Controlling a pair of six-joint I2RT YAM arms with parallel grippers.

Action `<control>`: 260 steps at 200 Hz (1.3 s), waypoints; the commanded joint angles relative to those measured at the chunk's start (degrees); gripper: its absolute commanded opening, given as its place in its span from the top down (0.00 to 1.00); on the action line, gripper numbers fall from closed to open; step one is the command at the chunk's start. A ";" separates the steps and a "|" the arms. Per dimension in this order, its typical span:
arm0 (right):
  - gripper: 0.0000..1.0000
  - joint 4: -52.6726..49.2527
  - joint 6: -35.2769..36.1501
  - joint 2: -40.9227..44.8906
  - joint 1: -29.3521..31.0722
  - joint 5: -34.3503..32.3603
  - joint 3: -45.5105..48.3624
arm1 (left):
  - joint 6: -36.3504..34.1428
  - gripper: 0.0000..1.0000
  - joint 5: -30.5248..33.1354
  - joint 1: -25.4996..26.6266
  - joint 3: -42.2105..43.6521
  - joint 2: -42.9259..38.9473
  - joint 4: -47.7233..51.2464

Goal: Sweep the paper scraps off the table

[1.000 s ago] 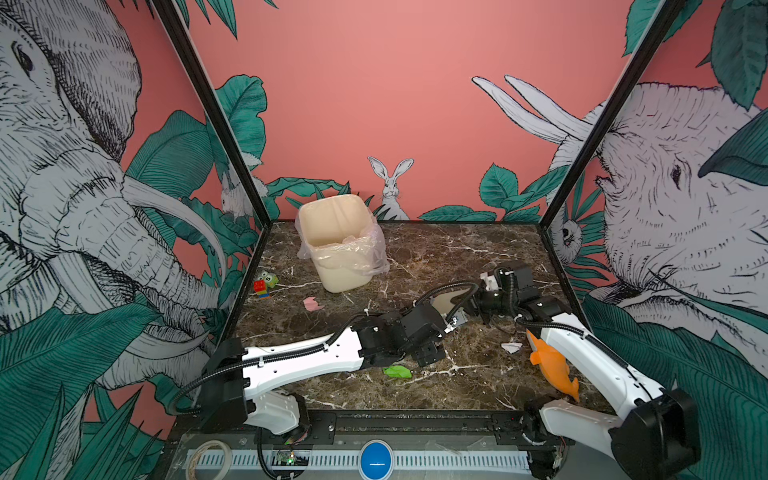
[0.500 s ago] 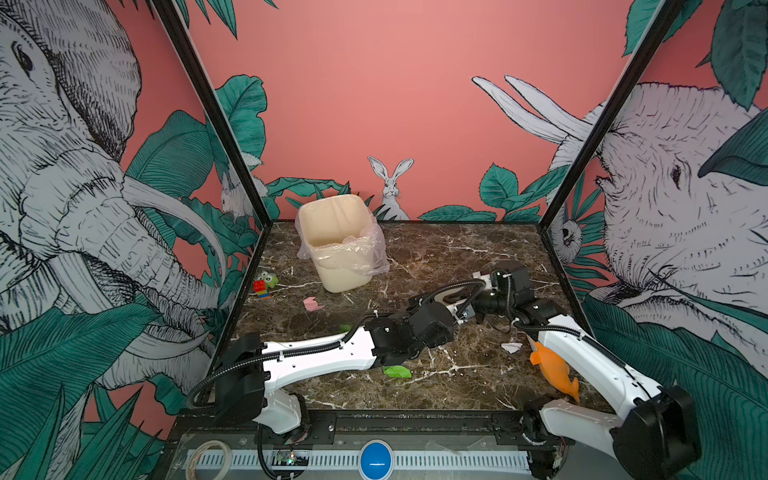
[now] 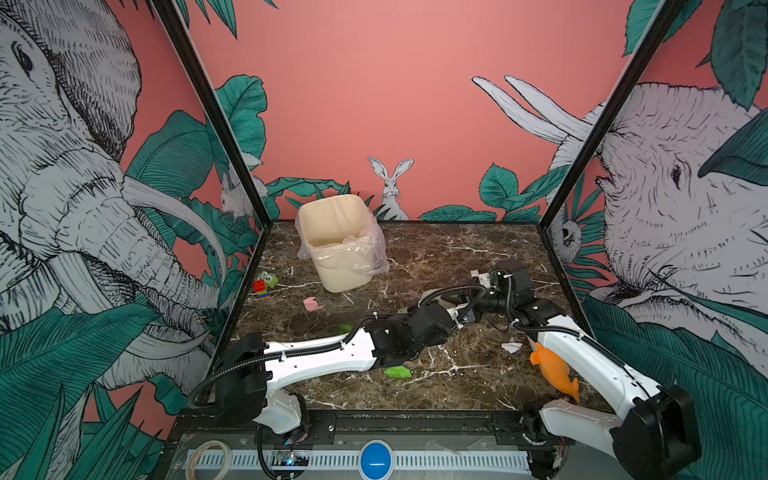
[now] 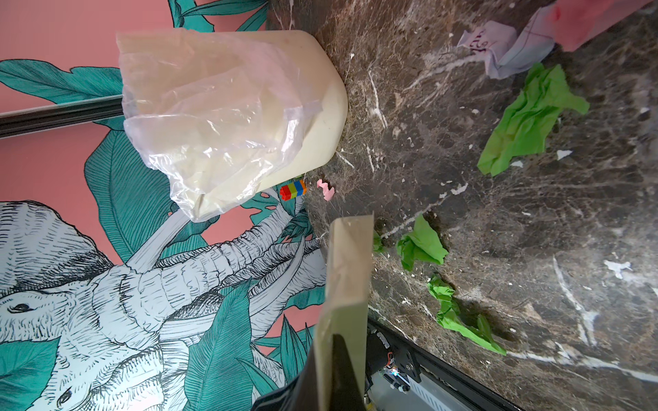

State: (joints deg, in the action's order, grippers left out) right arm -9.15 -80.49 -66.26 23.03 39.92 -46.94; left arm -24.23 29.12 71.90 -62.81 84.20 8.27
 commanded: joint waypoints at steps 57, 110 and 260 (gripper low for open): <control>0.88 5.28 -5.97 -0.19 0.51 -1.03 1.13 | -1.46 0.67 -0.03 -0.33 0.99 -1.75 -1.74; 0.70 3.43 -4.64 0.33 -0.23 -2.29 0.60 | 1.39 0.81 -1.57 -1.67 2.01 -4.51 1.77; 0.42 -39.21 27.63 5.95 -11.75 -7.93 -14.28 | 4.14 1.00 -21.72 -10.55 -3.77 -5.69 17.34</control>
State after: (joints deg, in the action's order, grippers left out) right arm -34.09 -63.75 -61.98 14.09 36.40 -58.19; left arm -21.10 15.53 63.20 -62.19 78.70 20.86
